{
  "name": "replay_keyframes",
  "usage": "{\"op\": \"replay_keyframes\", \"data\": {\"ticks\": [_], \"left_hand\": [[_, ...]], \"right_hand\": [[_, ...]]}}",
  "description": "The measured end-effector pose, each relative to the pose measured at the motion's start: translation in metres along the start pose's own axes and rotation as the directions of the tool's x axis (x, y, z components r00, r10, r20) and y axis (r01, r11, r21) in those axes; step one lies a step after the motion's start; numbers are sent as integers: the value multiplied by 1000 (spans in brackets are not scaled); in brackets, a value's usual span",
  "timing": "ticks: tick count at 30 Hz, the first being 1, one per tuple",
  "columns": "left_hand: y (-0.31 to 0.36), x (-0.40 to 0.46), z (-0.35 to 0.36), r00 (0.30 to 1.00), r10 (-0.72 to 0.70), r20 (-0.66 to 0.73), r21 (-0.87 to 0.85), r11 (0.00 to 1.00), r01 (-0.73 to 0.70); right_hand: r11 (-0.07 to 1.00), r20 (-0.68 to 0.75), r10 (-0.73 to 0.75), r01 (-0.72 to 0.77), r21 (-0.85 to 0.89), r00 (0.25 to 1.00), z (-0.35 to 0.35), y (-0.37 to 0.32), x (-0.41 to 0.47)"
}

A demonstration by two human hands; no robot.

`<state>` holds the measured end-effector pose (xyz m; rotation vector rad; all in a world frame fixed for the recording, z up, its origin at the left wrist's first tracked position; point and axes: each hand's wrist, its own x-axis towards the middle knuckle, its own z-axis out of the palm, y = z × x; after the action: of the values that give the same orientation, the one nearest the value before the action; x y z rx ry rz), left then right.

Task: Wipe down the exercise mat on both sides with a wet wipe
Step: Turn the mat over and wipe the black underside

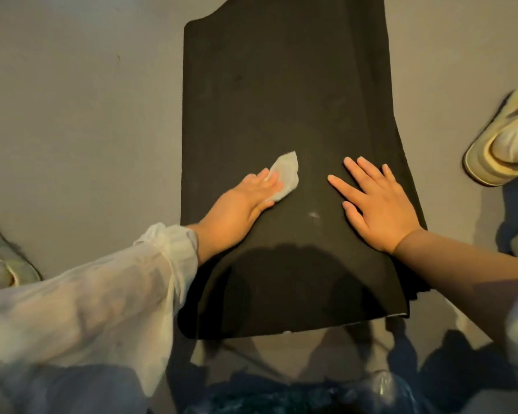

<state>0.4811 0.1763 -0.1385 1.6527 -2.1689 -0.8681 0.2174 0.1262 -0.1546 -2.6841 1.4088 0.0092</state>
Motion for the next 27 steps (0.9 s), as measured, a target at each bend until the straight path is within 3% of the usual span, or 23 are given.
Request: {"op": "replay_keyframes", "data": {"ticks": [4, 8, 14, 16, 20, 23, 25, 27], "left_hand": [[24, -46, 20, 991, 92, 101, -10, 996, -91], [41, -83, 32, 970, 97, 225, -58, 995, -86], [55, -112, 37, 907, 272, 321, -173, 958, -226], [56, -97, 21, 929, 277, 244, -150, 957, -247], [55, -27, -31, 949, 270, -162, -136, 947, -292], [35, 40, -55, 929, 42, -367, 41, 999, -29], [27, 73, -55, 915, -84, -394, 44, 993, 110], [29, 94, -41, 929, -161, -334, 47, 981, 187]], "right_hand": [[999, 26, 9, -8, -42, 1000, -2, -1, -2], [995, 40, 26, -22, -93, 999, 0, -2, -2], [996, 32, 42, -39, -84, 999, -1, -5, -6], [996, 29, 42, -39, -84, 999, -2, -5, -6], [997, 26, 31, -29, -72, 999, -2, -6, -5], [997, 19, 34, -32, -76, 999, -1, -5, -4], [996, 17, 27, -26, -85, 999, 0, -3, -3], [995, 16, 19, -17, -94, 1000, 2, 0, -2]]}}
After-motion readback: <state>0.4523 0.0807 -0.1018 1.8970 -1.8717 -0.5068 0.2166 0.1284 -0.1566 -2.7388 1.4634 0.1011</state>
